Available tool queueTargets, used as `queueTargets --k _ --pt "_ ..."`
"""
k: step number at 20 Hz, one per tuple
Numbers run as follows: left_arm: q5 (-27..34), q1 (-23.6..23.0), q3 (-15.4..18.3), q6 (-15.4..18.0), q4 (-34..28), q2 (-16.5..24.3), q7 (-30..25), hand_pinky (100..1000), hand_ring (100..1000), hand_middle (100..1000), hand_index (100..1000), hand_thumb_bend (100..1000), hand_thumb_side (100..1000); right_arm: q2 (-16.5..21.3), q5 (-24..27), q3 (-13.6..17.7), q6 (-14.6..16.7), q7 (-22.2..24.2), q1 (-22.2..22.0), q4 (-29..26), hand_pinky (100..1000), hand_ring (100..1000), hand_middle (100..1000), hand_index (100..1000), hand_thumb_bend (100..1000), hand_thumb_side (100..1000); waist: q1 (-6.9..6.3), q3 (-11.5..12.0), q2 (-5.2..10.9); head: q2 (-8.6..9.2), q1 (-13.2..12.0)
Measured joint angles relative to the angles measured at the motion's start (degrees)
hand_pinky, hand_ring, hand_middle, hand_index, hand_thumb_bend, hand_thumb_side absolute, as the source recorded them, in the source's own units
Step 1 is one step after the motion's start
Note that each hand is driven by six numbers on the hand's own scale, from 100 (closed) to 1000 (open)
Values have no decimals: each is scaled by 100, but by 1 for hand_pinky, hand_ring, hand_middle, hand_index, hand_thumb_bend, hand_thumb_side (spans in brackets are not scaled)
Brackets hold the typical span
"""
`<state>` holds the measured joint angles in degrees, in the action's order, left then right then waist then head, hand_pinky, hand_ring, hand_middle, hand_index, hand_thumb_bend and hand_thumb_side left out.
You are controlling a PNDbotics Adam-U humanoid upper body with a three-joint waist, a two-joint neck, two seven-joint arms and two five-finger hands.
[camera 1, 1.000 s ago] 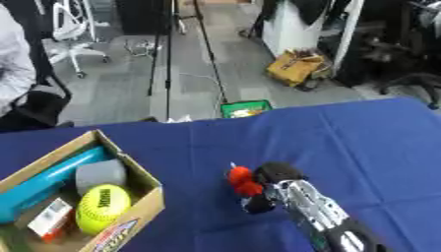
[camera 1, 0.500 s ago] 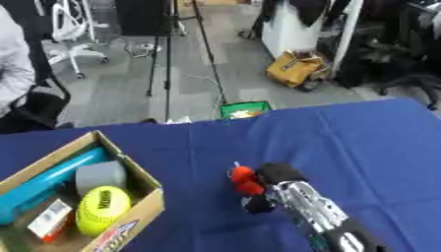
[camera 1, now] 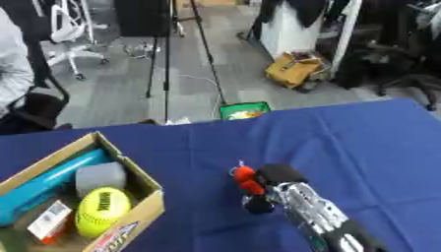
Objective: Pick up objects on the table and place them in the box.
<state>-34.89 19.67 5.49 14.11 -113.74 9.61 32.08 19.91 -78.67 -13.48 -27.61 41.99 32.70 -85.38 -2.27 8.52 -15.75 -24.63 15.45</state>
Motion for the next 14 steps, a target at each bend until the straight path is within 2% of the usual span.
queueTargets --k 14 --pt "0 4 0 -2 0 0 -9 855 802 866 822 100 764 137 -212 -35 -41 -41 -38 -174 1000 943 582 703 100 636 28 -30 1 0 0"
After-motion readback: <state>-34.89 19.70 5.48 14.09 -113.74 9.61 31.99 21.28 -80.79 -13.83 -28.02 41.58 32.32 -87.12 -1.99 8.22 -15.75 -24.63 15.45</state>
